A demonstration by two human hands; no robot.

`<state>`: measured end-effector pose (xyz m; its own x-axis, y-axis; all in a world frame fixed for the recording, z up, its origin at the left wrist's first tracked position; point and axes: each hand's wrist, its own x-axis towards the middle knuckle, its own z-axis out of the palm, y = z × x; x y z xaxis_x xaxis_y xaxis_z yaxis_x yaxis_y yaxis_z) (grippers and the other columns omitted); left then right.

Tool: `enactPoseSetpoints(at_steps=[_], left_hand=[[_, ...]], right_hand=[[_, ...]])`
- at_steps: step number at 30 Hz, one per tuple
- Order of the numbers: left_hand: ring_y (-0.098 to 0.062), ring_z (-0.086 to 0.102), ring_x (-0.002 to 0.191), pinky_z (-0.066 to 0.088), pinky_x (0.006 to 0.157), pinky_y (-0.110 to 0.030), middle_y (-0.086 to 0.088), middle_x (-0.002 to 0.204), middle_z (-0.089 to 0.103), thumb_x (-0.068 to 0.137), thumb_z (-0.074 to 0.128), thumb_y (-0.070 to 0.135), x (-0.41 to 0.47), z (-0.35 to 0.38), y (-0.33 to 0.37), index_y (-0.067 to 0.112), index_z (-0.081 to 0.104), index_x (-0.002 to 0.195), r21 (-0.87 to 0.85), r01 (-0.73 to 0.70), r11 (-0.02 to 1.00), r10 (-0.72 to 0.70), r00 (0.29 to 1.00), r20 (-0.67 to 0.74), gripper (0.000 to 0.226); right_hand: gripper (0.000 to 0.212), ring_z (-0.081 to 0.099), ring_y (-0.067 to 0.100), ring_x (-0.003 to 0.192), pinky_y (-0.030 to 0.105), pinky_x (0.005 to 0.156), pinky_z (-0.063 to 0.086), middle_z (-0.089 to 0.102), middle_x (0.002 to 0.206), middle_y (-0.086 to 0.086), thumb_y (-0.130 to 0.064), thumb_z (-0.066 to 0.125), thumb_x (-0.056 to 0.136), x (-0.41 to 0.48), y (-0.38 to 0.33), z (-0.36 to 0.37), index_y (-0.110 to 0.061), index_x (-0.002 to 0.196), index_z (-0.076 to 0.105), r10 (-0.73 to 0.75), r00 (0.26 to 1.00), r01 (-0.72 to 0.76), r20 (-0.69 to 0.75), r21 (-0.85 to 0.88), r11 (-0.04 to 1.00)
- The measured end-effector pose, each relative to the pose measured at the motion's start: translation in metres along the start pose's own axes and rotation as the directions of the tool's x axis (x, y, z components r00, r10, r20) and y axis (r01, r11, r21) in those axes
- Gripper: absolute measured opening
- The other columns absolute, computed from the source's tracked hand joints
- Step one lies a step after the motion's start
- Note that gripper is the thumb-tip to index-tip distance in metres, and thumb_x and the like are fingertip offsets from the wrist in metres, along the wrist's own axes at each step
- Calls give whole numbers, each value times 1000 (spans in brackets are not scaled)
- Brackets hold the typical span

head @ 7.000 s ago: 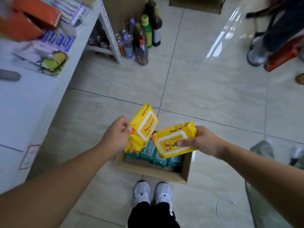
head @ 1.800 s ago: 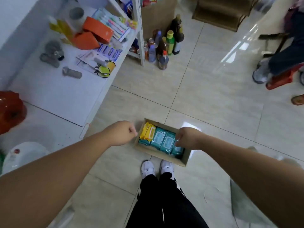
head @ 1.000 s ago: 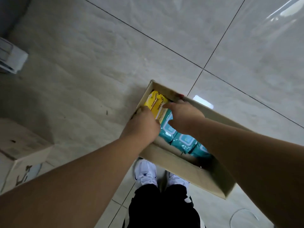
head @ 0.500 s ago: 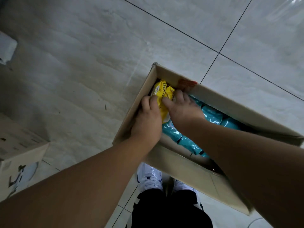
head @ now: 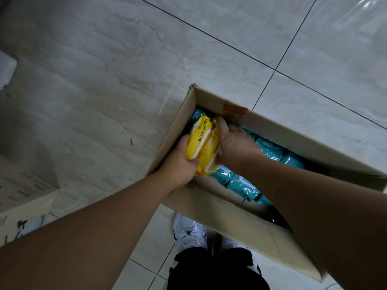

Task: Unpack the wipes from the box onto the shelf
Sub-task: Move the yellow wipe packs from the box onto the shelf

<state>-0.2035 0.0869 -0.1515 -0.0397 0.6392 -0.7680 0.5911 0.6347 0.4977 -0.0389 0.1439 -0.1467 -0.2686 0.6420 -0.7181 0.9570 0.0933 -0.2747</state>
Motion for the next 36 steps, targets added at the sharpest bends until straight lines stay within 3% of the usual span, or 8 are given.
enactPoseSetpoints(at_steps=[3, 6, 14, 19, 25, 29, 33, 36], left_hand=[[-23, 57, 121, 47, 105, -38, -1, 137, 58, 94, 66, 17, -3, -4, 1, 29, 37, 151, -5, -17, 1000, 17, 995, 100, 65], [-17, 61, 114, 50, 100, -34, 3, 131, 61, 95, 67, 19, -15, -17, 13, 27, 42, 148, 2, -77, 997, 75, 981, 180, 59], [-16, 67, 109, 52, 101, -43, 5, 118, 71, 94, 68, 27, -79, -86, 83, 29, 59, 133, -7, -193, 981, 186, 940, 286, 40], [-19, 72, 104, 55, 97, -48, 4, 109, 76, 79, 67, 40, -145, -154, 154, 29, 65, 123, -64, -227, 972, 236, 933, 271, 45], [-16, 72, 94, 57, 92, -46, 0, 100, 78, 78, 72, 44, -257, -283, 266, 30, 71, 112, -80, -320, 944, 330, 929, 170, 37], [-25, 73, 99, 58, 87, -43, -5, 103, 77, 83, 74, 40, -346, -373, 352, 21, 70, 119, -57, -414, 909, 417, 906, 75, 41], [-9, 70, 79, 56, 68, -24, 6, 84, 75, 96, 65, 11, -443, -447, 425, 16, 67, 116, -41, -494, 868, 492, 869, -48, 22], [-11, 72, 84, 59, 69, -30, 6, 94, 77, 95, 69, 20, -520, -493, 466, 25, 67, 121, -6, -563, 827, 557, 821, -125, 27]], right_hand=[[90, 48, 33, 126, 42, 98, 47, 56, 132, 10, -37, 90, 66, -18, 10, 6, -17, 138, 41, 28, 999, -29, 30, 20, 999], [82, 43, 29, 123, 43, 96, 48, 50, 120, 4, -45, 91, 58, -45, 20, 3, -29, 127, 50, 77, 997, -77, 7, 132, 988], [67, 62, 11, 81, 35, 69, 51, 65, 87, -12, -40, 95, 54, -131, 9, -73, -32, 96, 43, 139, 988, -157, 74, 528, 835], [78, 72, 13, 90, 42, 81, 61, 74, 98, -8, -36, 98, 47, -191, -13, -159, -36, 107, 48, 110, 993, -108, 47, 748, 655], [60, 75, 21, 97, 44, 89, 60, 77, 107, 4, -10, 89, 72, -280, -69, -309, -15, 123, 58, -53, 998, 52, -32, 902, 430], [49, 73, 27, 104, 44, 90, 60, 76, 114, 8, -8, 82, 80, -347, -107, -426, -10, 124, 62, -194, 973, 190, -124, 908, 373], [51, 70, 35, 112, 55, 97, 55, 72, 123, 13, -4, 77, 85, -423, -148, -532, -14, 132, 59, -318, 914, 352, -252, 882, 313], [52, 70, 34, 112, 49, 94, 57, 72, 123, 12, 0, 72, 87, -482, -183, -593, -17, 133, 56, -381, 846, 489, -372, 827, 278]])
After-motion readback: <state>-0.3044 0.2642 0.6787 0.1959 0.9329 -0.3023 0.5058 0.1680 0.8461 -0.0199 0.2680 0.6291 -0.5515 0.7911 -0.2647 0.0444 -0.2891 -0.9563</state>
